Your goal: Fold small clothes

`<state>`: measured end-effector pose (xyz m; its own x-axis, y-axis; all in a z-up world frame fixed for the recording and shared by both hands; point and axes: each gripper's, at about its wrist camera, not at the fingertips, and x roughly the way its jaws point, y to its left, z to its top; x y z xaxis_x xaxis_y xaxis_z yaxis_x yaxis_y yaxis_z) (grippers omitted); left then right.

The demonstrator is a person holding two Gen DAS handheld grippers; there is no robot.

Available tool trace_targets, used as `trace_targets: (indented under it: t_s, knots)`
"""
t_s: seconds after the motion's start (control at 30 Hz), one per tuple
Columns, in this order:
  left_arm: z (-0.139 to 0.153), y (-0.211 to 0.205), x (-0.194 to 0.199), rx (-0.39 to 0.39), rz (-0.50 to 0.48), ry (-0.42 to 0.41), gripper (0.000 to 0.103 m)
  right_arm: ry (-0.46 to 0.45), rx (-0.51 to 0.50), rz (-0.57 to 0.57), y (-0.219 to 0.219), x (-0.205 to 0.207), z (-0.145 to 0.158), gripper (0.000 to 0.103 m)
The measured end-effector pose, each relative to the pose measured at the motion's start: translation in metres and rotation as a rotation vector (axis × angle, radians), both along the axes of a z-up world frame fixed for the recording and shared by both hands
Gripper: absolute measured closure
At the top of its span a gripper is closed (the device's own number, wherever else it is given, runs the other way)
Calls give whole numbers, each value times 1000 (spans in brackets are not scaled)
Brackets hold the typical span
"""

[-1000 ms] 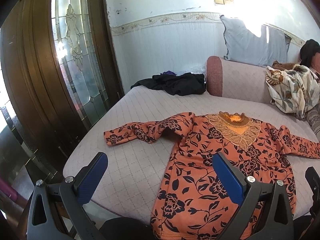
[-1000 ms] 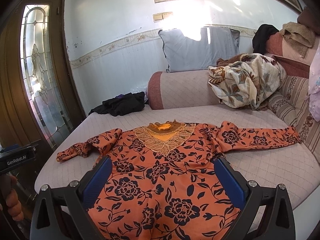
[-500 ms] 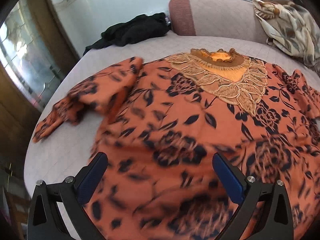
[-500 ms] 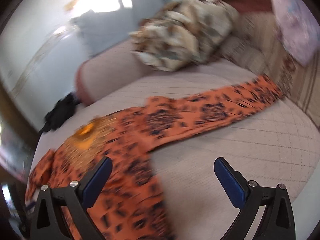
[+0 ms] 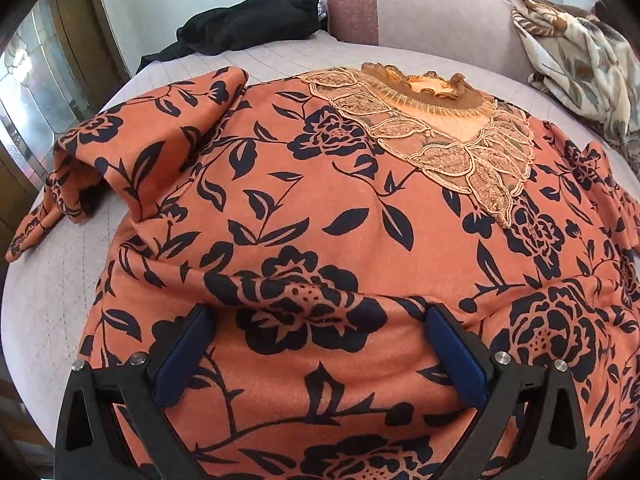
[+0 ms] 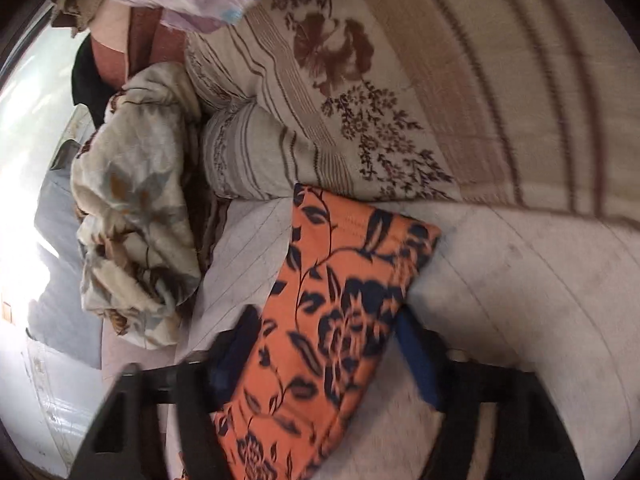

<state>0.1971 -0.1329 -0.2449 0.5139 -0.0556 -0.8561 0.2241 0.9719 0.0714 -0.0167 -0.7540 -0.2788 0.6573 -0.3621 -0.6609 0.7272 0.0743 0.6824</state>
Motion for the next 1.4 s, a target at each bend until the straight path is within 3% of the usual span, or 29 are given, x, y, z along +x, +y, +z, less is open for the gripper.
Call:
trace_targets:
  t_s: [0.03,0.07,0.1,0.2,0.27,0.37,0.57,0.7,0.8,0.9,1.0,1.07,1.17,1.2,1.3,1.4]
  knots:
    - [-1,-1,3,-1,1,1,0,10,-2,1,-5,3,-3,80]
    - [1,-1,3,-4,-2,6,0,12,15,12,-10,6,-8,92]
    - [1,0,4,0,-8,9,0,6,36,5,-12,6,-12,97]
    - [8,1,8,32,-8,-20,0,-29,-54,-8,2,0,3,98]
    - [20,9,9,55,32,-83,0,-12,-161,49,22,6,32,98]
    - [45,27,9,68,105,-176,0,-85,-249,154,59,21,79,98]
    - [80,87,14,81,275,-289,0,-286,-375,458,192,86,180,98]
    - [85,132,23,64,394,-280,0,-369,-352,645,292,150,203,98]
    - [80,159,27,57,450,-255,0,-384,-292,762,367,199,188,98]
    - [77,179,26,62,480,-239,0,-370,-183,825,425,237,150,98]
    - [75,195,26,60,503,-232,0,-290,-123,867,481,272,108,94]
    - [75,207,27,43,528,-218,0,-180,-65,942,520,288,78,91]
    - [76,224,31,5,570,-188,0,-35,39,1110,557,308,44,52]
    - [76,232,32,-7,590,-178,0,-35,33,1148,565,305,40,35]
    - [77,257,36,-45,651,-161,0,-63,-97,1206,571,286,53,33]
    - [76,285,39,-83,727,-144,0,-75,-206,1126,549,267,62,33]
